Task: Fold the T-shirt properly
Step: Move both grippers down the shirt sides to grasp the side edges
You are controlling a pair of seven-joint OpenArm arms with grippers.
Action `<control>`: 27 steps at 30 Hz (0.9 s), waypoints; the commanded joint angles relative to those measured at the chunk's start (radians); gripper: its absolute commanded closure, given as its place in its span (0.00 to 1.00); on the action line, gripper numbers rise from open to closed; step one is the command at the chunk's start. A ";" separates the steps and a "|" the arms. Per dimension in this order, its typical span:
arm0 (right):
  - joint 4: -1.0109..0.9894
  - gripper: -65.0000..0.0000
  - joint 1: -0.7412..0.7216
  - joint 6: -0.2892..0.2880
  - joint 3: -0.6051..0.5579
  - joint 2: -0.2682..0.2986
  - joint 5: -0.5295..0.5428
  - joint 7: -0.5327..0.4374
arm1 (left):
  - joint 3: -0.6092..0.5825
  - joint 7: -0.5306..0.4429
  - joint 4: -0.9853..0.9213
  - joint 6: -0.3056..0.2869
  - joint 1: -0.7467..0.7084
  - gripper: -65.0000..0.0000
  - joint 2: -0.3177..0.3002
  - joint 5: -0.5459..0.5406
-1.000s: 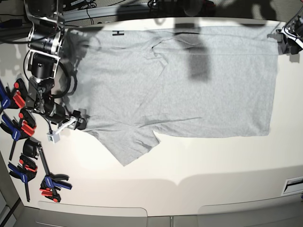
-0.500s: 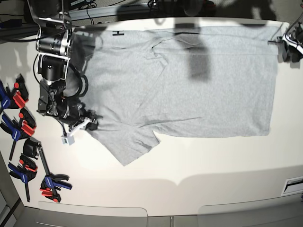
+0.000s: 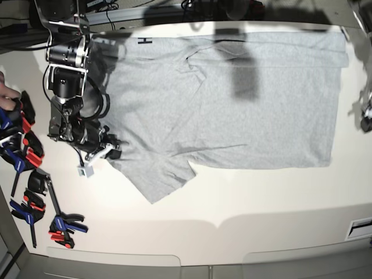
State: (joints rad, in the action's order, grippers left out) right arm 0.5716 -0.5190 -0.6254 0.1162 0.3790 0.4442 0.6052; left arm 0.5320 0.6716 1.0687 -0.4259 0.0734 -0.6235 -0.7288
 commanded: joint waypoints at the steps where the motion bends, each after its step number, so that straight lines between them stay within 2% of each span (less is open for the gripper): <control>1: 0.013 1.00 -0.027 -0.003 0.001 0.014 0.000 -0.008 | -0.032 -0.022 -0.042 -0.008 0.058 0.50 -0.035 -0.017; 3: 0.013 1.00 -0.027 -0.003 0.001 0.014 0.000 -0.007 | -0.112 -0.023 -0.151 -0.008 0.151 0.46 -0.042 -0.012; 7: 0.013 1.00 -0.027 -0.003 0.001 0.014 0.000 -0.005 | -0.237 -0.048 -0.330 -0.006 0.299 0.46 -0.036 0.032; 9: 0.013 1.00 -0.027 -0.003 0.001 0.014 0.000 -0.006 | -0.282 -0.069 -0.424 0.020 0.362 0.46 -0.031 0.067; 15: 0.013 1.00 -0.027 -0.003 0.001 0.014 0.000 -0.006 | -0.312 -0.121 -0.665 0.033 0.476 0.46 -0.017 0.097; 20: 0.013 1.00 -0.027 -0.003 0.001 0.014 0.000 -0.007 | -0.312 -0.118 -0.682 0.007 0.481 0.46 0.000 0.066; 27: 0.013 1.00 -0.027 -0.003 0.001 0.014 0.000 -0.007 | -0.312 -0.115 -0.681 0.004 0.481 0.46 0.076 0.067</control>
State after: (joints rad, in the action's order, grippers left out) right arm 0.5728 -0.5182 -0.6254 0.1165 0.3794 0.4427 0.6060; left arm 0.2218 0.5152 0.3862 -0.4278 0.5442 -0.5442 -0.6769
